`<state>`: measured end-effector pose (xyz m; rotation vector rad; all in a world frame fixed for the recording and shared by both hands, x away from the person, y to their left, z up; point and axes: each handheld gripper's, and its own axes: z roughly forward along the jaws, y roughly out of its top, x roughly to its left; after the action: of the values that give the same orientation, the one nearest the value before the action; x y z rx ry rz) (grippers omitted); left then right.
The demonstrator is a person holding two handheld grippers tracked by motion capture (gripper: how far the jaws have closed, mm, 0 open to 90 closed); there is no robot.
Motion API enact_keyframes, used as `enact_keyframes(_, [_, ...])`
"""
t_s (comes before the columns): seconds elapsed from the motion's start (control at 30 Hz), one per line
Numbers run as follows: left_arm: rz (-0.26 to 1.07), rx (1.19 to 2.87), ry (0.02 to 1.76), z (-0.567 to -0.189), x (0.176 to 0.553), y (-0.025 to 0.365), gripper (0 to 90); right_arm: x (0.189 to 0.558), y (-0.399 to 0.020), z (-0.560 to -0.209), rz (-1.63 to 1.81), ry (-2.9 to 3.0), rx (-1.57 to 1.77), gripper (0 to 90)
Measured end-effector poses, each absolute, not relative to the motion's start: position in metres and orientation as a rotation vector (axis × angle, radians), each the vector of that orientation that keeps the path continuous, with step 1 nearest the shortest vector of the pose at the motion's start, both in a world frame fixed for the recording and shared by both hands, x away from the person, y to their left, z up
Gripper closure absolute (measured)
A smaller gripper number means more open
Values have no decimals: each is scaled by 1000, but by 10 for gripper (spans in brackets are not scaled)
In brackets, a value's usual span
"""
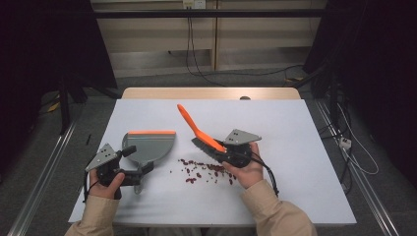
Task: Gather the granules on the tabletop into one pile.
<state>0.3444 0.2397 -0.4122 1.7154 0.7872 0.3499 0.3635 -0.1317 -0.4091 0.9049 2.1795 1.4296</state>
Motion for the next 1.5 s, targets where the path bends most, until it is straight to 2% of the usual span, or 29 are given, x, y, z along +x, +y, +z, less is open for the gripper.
enact_keyframes(0.5, [356,1715,787,-413,343,241,42,346,-80,-416,1551,2188,1054,710])
enact_keyframes(1.13, [356,1714,788,-413,344,242,42,340,-50,-426,1565,2254,1058,710])
enact_keyframes(1.5, [357,1714,792,-413,344,243,42,338,-32,-442,1504,2277,1172,711])
